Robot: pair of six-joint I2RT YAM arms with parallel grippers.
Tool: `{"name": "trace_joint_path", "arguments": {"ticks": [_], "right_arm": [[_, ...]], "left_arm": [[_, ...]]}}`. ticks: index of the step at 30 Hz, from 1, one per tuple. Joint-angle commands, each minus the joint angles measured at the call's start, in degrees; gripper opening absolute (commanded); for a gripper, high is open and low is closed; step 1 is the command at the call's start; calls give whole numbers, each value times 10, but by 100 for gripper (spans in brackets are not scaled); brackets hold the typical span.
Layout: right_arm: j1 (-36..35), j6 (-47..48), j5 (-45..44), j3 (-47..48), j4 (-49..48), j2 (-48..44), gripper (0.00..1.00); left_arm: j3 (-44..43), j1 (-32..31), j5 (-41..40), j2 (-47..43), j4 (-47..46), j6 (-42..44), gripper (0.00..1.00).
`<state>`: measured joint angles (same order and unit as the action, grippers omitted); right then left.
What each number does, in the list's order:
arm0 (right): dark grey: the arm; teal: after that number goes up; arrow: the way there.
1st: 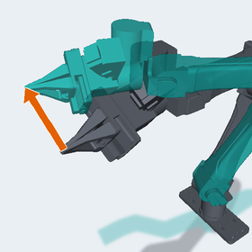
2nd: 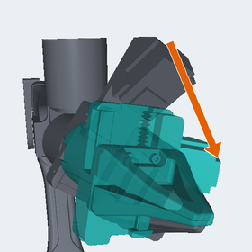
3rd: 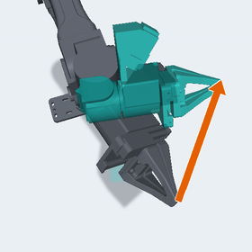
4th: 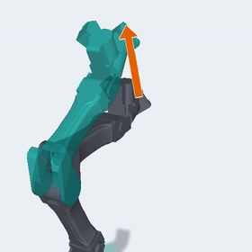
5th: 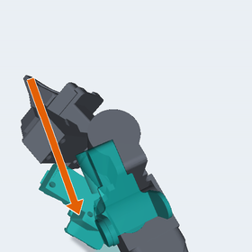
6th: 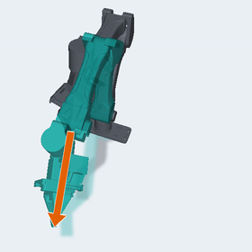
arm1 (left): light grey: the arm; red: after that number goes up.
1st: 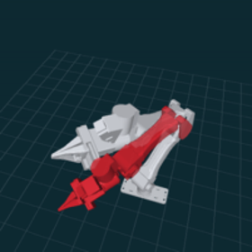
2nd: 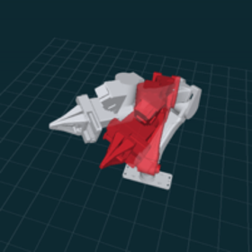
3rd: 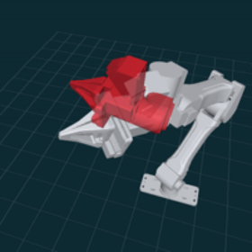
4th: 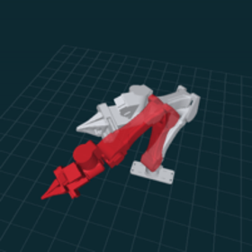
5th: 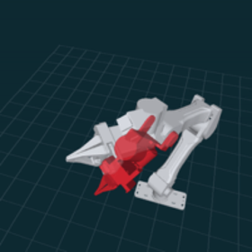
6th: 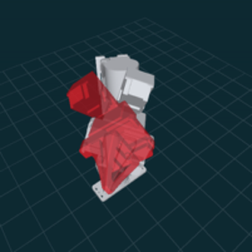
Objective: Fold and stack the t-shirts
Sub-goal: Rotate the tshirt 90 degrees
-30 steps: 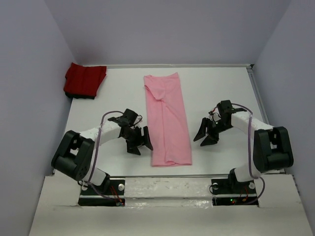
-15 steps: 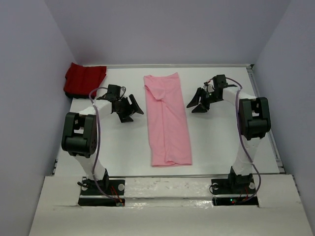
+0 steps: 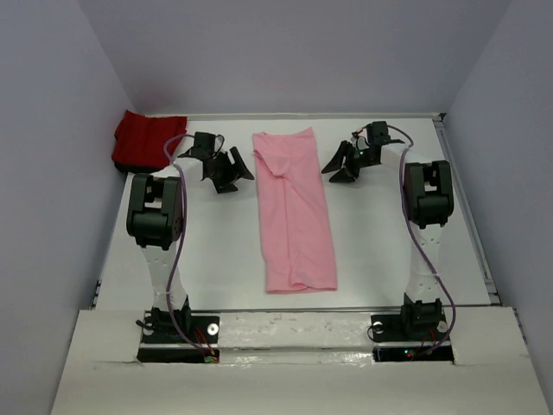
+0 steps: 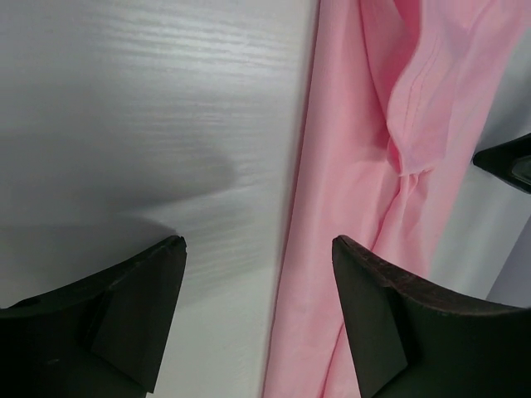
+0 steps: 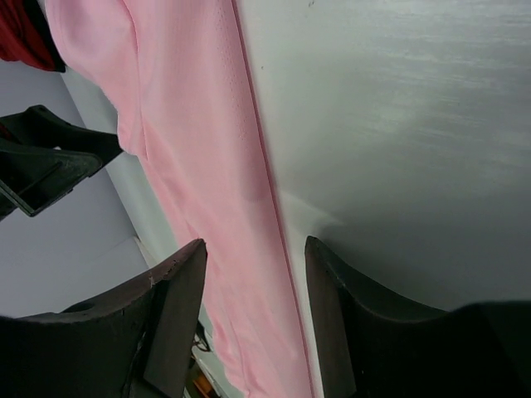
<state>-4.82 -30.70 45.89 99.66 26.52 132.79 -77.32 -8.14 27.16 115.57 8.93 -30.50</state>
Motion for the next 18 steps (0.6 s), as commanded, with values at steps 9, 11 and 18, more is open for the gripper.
{"name": "trace_joint_path", "arguments": {"ticks": [9,11,18], "right_arm": [[3,45,-36,26,-24,5,56],[-2,47,-38,20,-24,6,55],[-19,45,-38,23,-24,22,54]], "left_arm": [[-46,-32,-15,41,-40,73,70],[-55,-48,-36,50,-23,87,70],[-56,-86,-32,85,-41,74,71]]}}
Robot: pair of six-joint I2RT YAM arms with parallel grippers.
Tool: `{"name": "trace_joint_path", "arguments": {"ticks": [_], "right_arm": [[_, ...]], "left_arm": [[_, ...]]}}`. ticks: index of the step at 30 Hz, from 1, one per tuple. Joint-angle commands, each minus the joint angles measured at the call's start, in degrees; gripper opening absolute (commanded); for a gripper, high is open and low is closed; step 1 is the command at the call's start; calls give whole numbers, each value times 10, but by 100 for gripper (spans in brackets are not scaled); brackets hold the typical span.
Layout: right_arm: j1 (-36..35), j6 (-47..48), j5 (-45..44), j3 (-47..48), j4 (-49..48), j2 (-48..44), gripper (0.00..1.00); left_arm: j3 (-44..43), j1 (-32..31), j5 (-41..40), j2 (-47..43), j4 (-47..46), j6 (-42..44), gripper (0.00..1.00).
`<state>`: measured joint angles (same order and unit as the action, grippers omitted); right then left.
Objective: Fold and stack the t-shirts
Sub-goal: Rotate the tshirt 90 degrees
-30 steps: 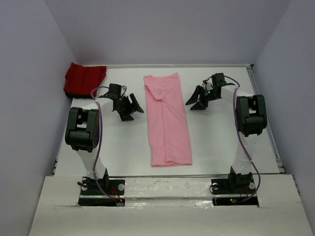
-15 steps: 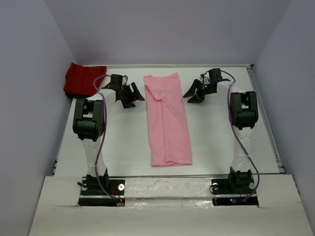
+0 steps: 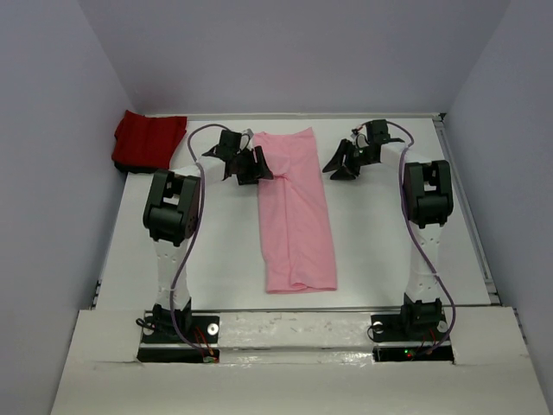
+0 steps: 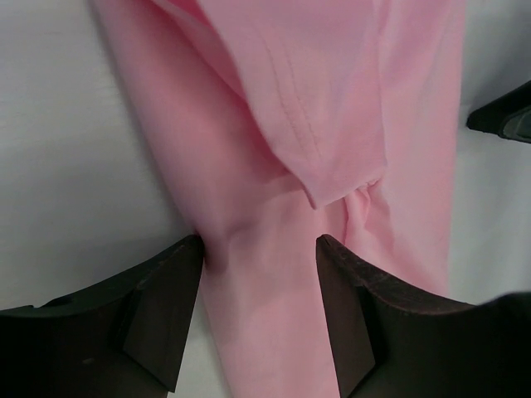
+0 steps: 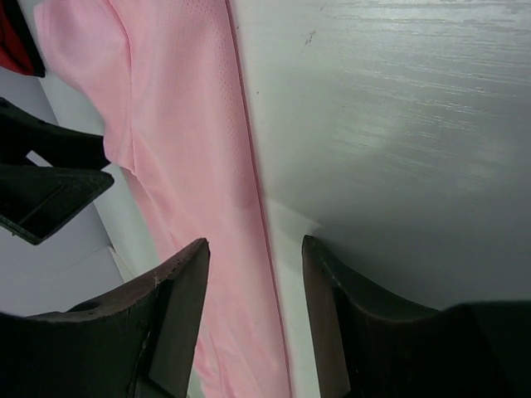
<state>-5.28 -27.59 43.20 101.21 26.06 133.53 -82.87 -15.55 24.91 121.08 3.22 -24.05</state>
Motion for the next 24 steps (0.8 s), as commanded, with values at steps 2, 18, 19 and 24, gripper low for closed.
{"name": "trace_joint_path", "arguments": {"ticks": [2,18,19,24], "right_arm": [[-14,11,-11,11,-19,18,54],[-41,5,-11,25,-18,45,36],[-41,5,-12,28,-18,45,31],[-41,5,-17,32,-16,48,30]], "left_arm": [[-8,-18,-10,35,16,7,71],[-15,-16,-33,39,41,16,70],[-18,-16,-41,40,51,16,70],[-22,-3,-102,44,81,-5,49]]}}
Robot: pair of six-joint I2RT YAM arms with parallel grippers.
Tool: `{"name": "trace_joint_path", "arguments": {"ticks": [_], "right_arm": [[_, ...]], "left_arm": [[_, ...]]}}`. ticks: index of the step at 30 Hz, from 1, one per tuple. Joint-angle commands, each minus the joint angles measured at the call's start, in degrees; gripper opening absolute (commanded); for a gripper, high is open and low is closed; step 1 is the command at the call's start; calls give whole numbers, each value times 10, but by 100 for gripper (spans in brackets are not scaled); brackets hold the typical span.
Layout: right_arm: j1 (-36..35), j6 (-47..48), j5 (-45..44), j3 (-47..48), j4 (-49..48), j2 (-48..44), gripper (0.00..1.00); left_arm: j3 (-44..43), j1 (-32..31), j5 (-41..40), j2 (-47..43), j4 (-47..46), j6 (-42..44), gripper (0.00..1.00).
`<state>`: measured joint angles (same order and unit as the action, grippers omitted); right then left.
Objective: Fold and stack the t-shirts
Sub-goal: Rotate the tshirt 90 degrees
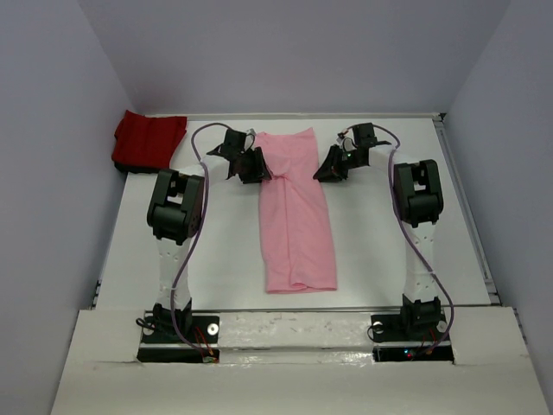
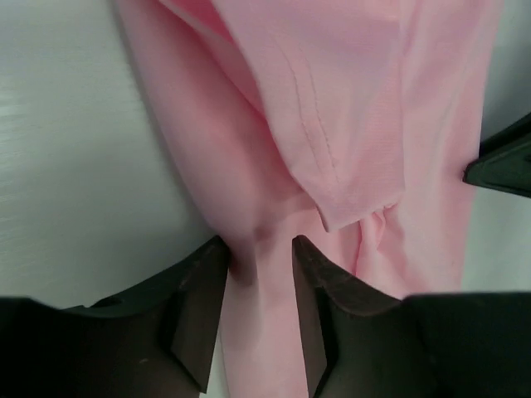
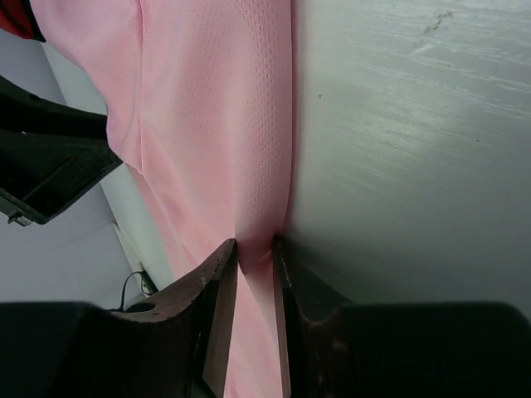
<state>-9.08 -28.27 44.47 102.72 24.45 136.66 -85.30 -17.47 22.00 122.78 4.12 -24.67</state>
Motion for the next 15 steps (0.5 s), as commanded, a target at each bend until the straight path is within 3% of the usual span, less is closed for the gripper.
{"name": "trace_joint_path", "arguments": {"ticks": [1,12,15], "right_arm": [[-3,14,-30,18,1,17,32],[-3,18,-31,33,12,26,32],[-3,20,-32,37,15,28,24]], "left_arm": [[4,23,-73,30,73,-5,41],[-10,30,-79,42,91,-6,39],[-9,30,-74,46,91,-6,39]]}}
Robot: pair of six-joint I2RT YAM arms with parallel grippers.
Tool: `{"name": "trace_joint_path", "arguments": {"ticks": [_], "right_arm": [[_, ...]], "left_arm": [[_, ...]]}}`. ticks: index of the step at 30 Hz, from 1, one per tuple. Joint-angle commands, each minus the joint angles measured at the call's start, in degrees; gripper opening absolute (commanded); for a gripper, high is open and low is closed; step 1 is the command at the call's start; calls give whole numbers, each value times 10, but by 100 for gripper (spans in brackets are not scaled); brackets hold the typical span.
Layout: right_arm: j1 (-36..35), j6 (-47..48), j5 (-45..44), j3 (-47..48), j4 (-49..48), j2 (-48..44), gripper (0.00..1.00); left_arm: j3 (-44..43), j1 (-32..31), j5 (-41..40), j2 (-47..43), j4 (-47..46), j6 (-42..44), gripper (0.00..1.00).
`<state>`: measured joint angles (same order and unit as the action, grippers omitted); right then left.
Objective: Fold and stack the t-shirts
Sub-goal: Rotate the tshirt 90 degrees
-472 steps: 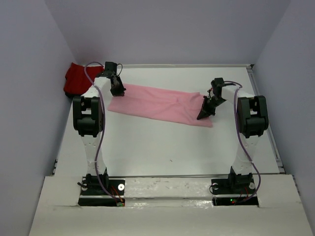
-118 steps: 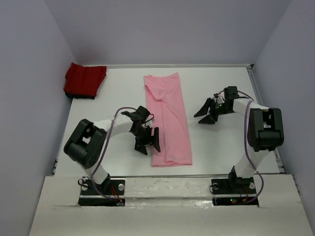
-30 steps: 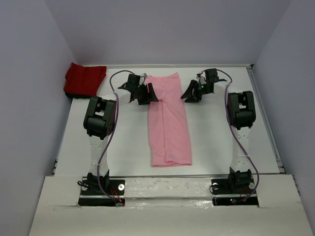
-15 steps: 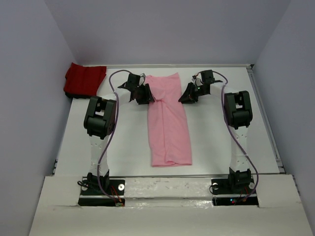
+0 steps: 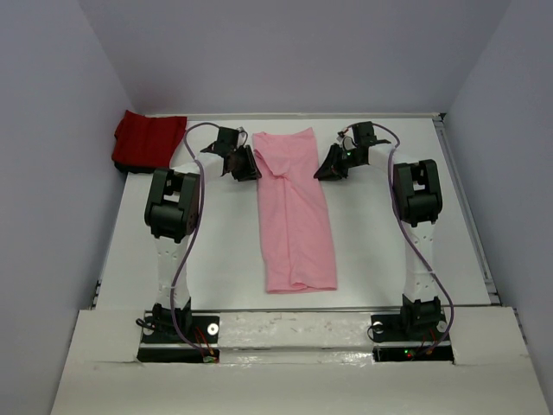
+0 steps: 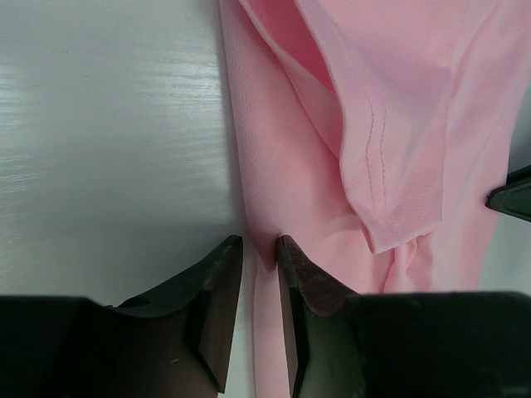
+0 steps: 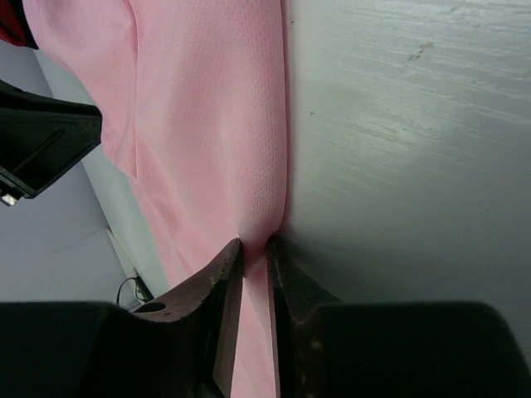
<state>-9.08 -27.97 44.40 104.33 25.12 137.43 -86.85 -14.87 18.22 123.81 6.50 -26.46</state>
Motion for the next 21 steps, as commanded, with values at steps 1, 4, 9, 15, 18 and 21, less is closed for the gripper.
{"name": "trace_joint_path", "arguments": {"ticks": [1,4,9,15,18,21], "right_arm": [[-3,18,-31,22,10,22,21],[-3,18,-31,22,11,24,20],[-3,19,-33,25,12,25,21],[-3,19,-32,28,15,28,21],[-3,20,-34,29,15,28,21],[-3,19,-33,31,15,29,21]], "left_arm": [[7,4,-36,36,67,11,39],[5,4,-35,38,69,13,39],[2,4,-32,44,72,17,38],[-8,5,-24,57,77,17,11],[-17,4,-24,61,84,19,11],[-18,4,-24,62,86,22,6]]}}
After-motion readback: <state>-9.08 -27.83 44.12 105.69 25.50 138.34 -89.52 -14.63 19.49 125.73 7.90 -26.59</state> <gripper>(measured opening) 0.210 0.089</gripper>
